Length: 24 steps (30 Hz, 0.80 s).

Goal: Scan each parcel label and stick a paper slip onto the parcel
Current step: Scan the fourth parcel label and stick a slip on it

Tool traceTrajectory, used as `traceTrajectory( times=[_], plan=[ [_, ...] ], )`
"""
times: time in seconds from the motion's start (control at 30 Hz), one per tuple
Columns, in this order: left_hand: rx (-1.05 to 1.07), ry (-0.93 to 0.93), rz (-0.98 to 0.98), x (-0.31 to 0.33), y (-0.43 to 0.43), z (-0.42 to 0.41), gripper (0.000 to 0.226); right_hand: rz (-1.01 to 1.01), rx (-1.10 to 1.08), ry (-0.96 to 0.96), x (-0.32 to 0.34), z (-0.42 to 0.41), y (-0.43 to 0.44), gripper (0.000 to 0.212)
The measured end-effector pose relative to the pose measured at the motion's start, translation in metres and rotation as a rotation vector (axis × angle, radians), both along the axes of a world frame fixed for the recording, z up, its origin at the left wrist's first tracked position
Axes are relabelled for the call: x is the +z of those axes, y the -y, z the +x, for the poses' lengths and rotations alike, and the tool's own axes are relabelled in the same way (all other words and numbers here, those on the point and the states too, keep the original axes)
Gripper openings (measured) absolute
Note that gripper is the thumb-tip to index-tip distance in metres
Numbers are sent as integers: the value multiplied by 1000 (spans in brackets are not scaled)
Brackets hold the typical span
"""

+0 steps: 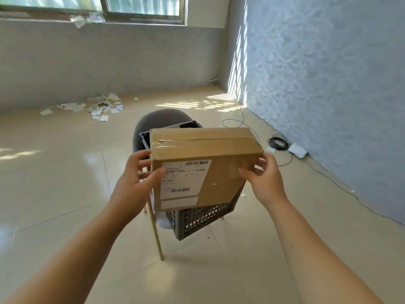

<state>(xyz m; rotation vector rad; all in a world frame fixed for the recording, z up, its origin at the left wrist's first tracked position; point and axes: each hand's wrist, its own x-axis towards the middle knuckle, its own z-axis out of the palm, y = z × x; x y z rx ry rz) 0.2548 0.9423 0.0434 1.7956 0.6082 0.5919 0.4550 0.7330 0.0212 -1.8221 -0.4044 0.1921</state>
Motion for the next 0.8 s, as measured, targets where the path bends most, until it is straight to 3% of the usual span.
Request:
traceTrajectory(
  times=[0.23,0.47,0.6,0.8],
  plan=[
    [-127,-23,-129,-19,-56,84,48,145,14,-223,-3,69,-55,44],
    [-43,-295,-224,-82,-82,139,31,-10,5,-345,-65,138,-92,34],
    [22,-579,-185,-117,-89,168,34,-214,91,-387,-108,172,-106,31],
    [51,-897,-86,-166,-100,206,41,-703,268,-399,-162,219,-126,48]
  ],
)
